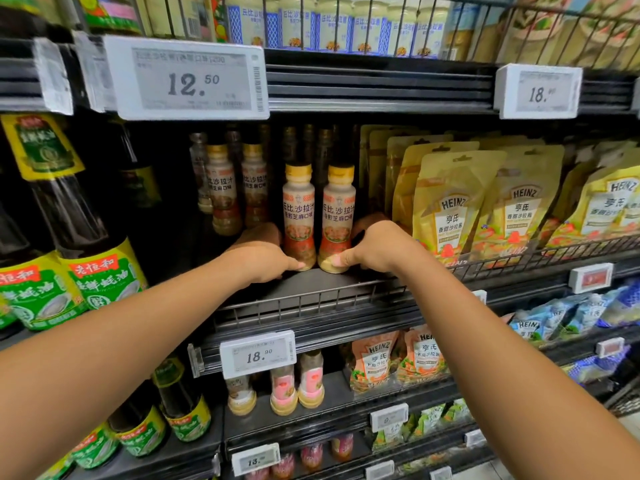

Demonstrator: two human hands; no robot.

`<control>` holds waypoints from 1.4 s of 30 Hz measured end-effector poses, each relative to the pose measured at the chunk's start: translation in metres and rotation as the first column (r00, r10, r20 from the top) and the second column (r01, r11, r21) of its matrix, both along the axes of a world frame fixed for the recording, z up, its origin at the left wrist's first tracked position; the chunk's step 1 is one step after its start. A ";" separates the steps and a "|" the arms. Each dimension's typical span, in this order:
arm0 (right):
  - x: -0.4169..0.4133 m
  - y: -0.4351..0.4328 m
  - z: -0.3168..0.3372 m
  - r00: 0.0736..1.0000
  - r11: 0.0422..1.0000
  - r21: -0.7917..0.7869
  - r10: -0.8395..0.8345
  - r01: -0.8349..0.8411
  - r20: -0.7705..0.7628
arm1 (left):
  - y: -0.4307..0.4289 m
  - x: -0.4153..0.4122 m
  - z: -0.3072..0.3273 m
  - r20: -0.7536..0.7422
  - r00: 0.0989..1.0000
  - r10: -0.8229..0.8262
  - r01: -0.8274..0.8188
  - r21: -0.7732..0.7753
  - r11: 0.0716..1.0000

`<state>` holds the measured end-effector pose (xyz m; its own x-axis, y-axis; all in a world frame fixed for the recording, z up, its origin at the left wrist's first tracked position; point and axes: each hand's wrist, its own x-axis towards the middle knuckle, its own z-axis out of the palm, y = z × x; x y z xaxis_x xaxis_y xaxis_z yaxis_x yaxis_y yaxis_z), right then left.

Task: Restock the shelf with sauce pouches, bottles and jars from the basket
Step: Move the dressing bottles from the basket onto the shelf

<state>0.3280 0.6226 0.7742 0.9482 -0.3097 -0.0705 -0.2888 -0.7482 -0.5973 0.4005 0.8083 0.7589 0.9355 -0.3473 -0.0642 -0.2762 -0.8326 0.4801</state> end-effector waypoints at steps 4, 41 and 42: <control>0.021 -0.003 0.001 0.999 0.999 -0.053 -0.010 0.008 -0.031 | -0.011 0.008 -0.003 0.045 0.999 0.017 -0.013 -0.073 0.997; 0.086 -0.004 -0.011 0.979 1.000 -0.011 0.018 -0.016 0.205 | -0.053 0.049 -0.005 0.340 0.934 0.114 -0.086 -0.097 0.992; 0.083 -0.004 -0.010 0.975 1.000 0.001 0.024 -0.025 0.221 | -0.052 0.048 -0.002 0.347 0.931 0.111 -0.081 -0.100 0.992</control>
